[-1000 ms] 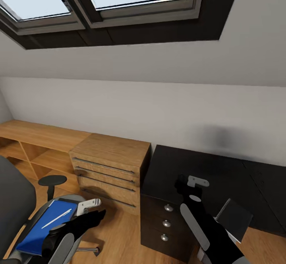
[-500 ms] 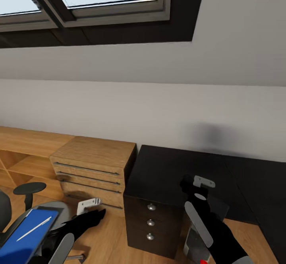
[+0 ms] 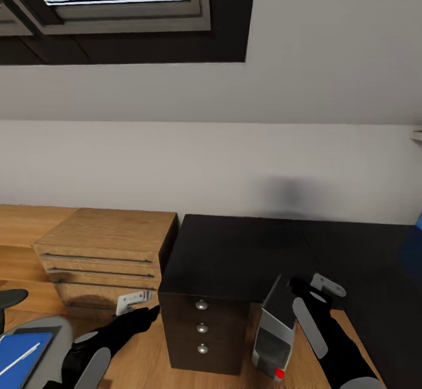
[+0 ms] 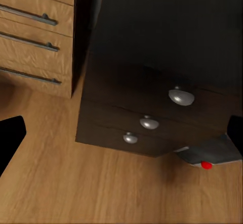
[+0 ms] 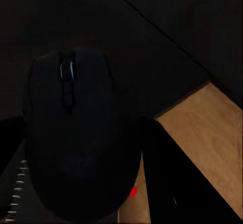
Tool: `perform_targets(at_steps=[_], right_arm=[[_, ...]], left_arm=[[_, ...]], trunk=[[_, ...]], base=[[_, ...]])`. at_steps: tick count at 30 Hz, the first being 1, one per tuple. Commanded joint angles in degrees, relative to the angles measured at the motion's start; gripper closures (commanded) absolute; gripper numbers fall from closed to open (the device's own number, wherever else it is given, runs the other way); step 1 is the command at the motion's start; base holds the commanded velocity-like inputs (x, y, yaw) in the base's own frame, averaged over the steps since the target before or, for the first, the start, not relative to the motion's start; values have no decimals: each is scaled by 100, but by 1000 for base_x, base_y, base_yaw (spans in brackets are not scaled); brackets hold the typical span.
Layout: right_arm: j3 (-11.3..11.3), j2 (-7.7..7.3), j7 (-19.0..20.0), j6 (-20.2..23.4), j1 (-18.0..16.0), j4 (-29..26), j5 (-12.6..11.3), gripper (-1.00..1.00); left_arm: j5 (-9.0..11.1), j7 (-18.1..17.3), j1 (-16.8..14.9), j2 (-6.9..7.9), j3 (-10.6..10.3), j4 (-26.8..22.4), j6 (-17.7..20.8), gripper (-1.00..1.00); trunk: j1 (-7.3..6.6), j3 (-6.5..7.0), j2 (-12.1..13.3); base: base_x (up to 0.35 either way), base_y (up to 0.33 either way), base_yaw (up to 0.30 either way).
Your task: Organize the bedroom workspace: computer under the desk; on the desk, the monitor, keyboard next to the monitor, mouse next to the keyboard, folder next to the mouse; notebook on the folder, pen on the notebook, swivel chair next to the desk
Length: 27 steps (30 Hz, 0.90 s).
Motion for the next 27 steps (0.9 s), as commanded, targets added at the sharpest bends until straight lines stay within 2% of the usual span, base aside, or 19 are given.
perform_targets(at_steps=[1, 2, 4, 8, 9, 11, 12, 13, 15, 27], right_arm=[[-31, -9, -59, -58, -8, 48, -39, 100], [-72, -10, -58, -136, -9, 102, -38, 100], [-194, -16, -52, -520, -16, 366, -38, 100], [-237, -26, -52, -669, -22, 495, -38, 100], [-244, -73, -52, -694, -23, 515, -38, 100], [-252, -101, -52, -699, -23, 519, -38, 100], [-306, -122, -52, -701, -23, 520, -38, 100], [-466, -144, -52, -703, -25, 521, -34, 100], [-529, -152, -52, -703, -29, 526, -28, 100], [-577, -227, -52, -703, -32, 530, -29, 100]], left_arm=[[60, 55, 11, 6, -19, -24, -40, -100], [60, 53, 22, 8, -35, -35, -89, -100], [54, 45, 56, 39, -284, -69, -383, -100], [52, 43, 66, 57, -507, -79, -596, -100], [52, 58, 67, 59, -555, -80, -626, -100], [51, 67, 67, 63, -566, -80, -632, -100], [47, 74, 68, 65, -568, -81, -629, -100], [44, 77, 68, 68, -571, -81, -627, -100], [43, 77, 68, 68, -568, -81, -625, -100], [43, 78, 68, 69, -564, -81, -618, -100]], trunk=[[1, -8, -7], [1, -8, -7], [1, -8, -7], [1, -8, -7], [1, -8, -7], [1, -8, -7], [1, -8, -7], [1, -8, -7], [1, -8, -7], [1, -8, -7]], base=[[0, 0, -296], [0, 0, -296], [0, 0, -296], [0, 0, -296], [0, 0, -296], [0, 0, -296], [0, 0, -296], [0, 0, -296], [0, 0, -296], [0, 0, -296]])
